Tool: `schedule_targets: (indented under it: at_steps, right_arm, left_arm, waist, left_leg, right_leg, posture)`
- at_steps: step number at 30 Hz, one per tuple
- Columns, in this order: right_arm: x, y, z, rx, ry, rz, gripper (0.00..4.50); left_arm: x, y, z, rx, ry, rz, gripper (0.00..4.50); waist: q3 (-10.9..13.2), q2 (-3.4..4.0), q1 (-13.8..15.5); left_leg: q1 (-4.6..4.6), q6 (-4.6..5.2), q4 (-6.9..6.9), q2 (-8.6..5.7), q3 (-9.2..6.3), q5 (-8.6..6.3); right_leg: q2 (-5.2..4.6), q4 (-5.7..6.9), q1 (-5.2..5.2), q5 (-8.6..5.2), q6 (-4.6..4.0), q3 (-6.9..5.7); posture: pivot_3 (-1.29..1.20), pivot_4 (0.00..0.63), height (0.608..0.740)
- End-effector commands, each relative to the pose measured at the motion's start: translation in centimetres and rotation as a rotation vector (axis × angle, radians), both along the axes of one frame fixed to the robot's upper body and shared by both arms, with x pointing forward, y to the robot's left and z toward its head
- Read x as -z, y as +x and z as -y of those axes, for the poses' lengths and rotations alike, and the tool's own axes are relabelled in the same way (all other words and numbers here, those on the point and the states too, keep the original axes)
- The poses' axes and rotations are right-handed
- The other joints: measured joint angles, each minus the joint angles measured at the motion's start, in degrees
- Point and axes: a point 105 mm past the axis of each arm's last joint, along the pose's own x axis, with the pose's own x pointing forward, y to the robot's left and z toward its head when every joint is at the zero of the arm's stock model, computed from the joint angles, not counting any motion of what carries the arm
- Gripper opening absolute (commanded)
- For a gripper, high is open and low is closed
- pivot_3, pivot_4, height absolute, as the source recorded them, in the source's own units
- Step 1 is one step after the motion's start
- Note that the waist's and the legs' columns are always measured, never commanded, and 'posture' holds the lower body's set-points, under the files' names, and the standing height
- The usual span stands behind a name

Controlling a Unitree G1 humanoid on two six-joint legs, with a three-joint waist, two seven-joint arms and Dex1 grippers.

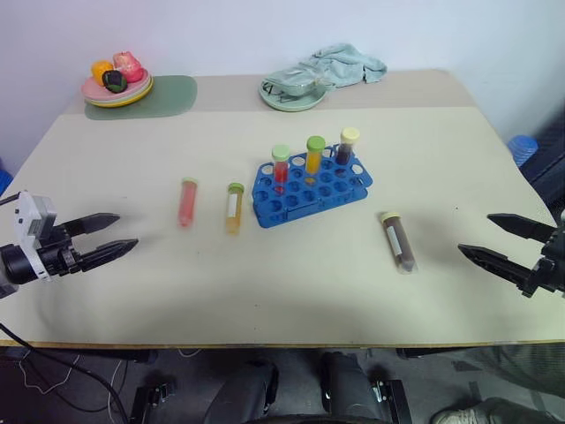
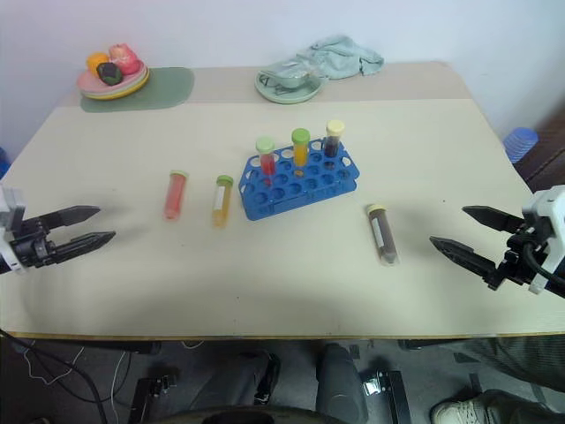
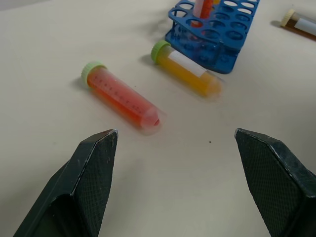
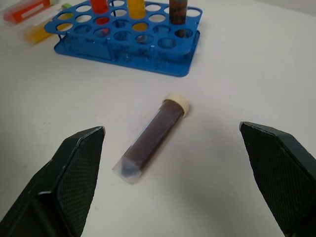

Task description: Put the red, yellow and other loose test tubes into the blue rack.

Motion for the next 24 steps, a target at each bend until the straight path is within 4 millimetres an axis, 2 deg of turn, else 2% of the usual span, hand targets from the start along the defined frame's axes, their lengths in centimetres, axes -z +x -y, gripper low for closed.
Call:
schedule_targets:
  at_steps: [1,8,16,21,24]
  right_arm:
    - [-1.3,0.0,-0.8,-0.019,-0.028,0.039,4.50]
    - [-1.5,0.3,-2.3,-0.034,-0.024,0.035,4.50]
    - [-1.6,0.5,-3.0,-0.049,-0.023,0.024,4.50]
    - [-1.4,1.4,-3.8,-0.053,-0.002,-0.044,4.50]
    - [-1.5,2.7,-4.7,-0.044,0.036,-0.098,4.50]
  left_arm:
    - [-1.0,-0.1,-0.5,-0.001,0.062,0.035,3.87]
    - [-1.7,0.5,0.3,0.026,0.014,0.054,3.87]
    - [-1.9,0.4,1.0,0.078,-0.009,0.059,3.87]
    - [-2.8,0.0,3.6,0.241,-0.086,0.029,3.87]
    - [-3.6,-0.3,6.6,0.384,-0.122,0.053,3.87]
  waist:
    - [0.00,0.00,-0.11]
    - [0.03,-0.03,-0.03]
    - [0.04,-0.04,-0.05]
    - [0.05,-0.06,-0.07]
    - [0.05,-0.06,-0.09]
  left_leg:
    - [0.00,0.02,0.00,0.02,0.02,-0.01]
    - [0.01,0.06,0.00,0.06,0.06,-0.04]
    - [0.00,-0.02,0.00,0.06,0.09,0.01]
    - [0.01,-0.02,0.01,0.07,0.11,0.02]
    - [0.02,-0.02,0.01,0.09,0.11,0.02]
  right_leg:
    - [0.01,0.00,0.00,0.00,-0.01,0.01]
    - [0.03,0.00,-0.01,0.04,-0.06,0.02]
    - [0.03,-0.04,-0.01,0.05,-0.06,0.02]
    - [0.03,-0.01,-0.02,0.08,-0.09,0.02]
    - [0.05,-0.02,-0.02,0.10,-0.13,0.03]
  posture:
    - [0.00,0.150,0.740]
    - [0.00,0.150,0.740]
    - [0.00,0.150,0.740]
    - [0.00,0.150,0.740]
    - [0.00,0.150,0.740]
